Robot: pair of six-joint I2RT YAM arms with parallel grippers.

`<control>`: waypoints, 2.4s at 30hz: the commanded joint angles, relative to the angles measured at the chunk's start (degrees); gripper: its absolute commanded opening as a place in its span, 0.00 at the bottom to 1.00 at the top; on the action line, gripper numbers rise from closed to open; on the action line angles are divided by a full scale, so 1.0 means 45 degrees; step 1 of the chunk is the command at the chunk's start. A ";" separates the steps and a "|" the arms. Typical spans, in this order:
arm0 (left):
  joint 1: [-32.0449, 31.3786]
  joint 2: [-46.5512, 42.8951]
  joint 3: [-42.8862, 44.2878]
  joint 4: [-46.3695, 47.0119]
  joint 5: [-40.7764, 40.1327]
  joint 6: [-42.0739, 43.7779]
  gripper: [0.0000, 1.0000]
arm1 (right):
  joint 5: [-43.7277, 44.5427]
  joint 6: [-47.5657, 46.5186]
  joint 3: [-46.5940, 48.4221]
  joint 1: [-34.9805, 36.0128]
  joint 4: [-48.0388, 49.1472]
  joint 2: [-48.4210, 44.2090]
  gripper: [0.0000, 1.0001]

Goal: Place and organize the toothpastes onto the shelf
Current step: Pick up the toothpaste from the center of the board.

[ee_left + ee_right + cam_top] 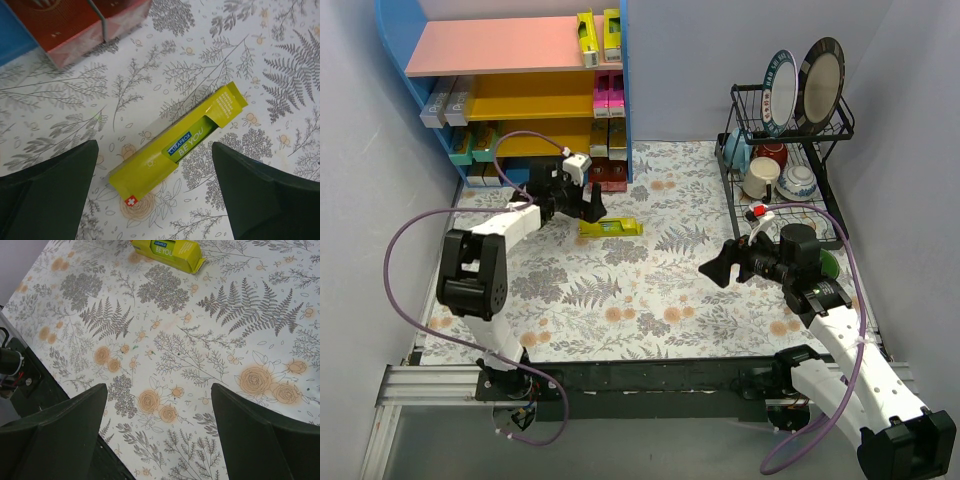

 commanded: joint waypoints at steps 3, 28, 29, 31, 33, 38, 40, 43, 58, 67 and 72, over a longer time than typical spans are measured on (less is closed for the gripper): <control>0.0020 0.1140 0.1208 -0.1281 0.1942 0.0909 0.98 | -0.0109 -0.0179 0.0219 -0.0030 0.0305 -0.0122 0.93; -0.2320 -0.2276 -0.4103 0.0473 -0.3731 -0.2843 0.89 | -0.0617 0.0133 -0.0445 -0.0049 0.1047 -0.0415 0.93; -0.2536 -0.2258 -0.4298 0.0553 -0.4302 -0.2939 0.89 | -0.0675 0.0153 -0.0484 -0.0030 0.1106 -0.0415 0.93; -0.2946 -0.2180 -0.4378 0.0652 -0.5607 -0.3310 0.89 | -0.0812 0.0250 -0.0581 -0.0049 0.1262 -0.0376 0.93; -0.3124 -0.2004 -0.4475 0.0846 -0.6337 -0.3506 0.88 | -0.0890 0.0270 -0.0601 -0.0049 0.1340 -0.0337 0.93; -0.3495 -0.1536 -0.4554 0.1608 -0.7491 -0.3273 0.86 | -0.0871 0.0251 -0.0679 -0.0030 0.1419 -0.0453 0.93; -0.3515 -0.1379 -0.4554 0.1862 -0.7453 -0.3001 0.85 | -0.0871 0.0251 -0.0718 -0.0030 0.1400 -0.0473 0.93; -0.3535 -0.1203 -0.4515 0.1922 -0.7200 -0.2414 0.83 | -0.0832 0.0251 -0.0777 -0.0030 0.1400 -0.0551 0.93; -0.4570 -0.0695 -0.4476 0.1141 -0.7238 -0.3075 0.50 | -0.0773 0.0212 -0.0816 -0.0030 0.1360 -0.0630 0.92; -0.4648 -0.1943 -0.4535 0.0301 -0.7647 -0.4638 0.34 | -0.0754 0.0231 -0.0758 -0.0030 0.1302 -0.0708 0.92; -0.4648 -0.3485 -0.4125 -0.1354 -0.8290 -0.5478 0.31 | -0.0637 0.0212 -0.0602 -0.0049 0.1009 -0.0766 0.92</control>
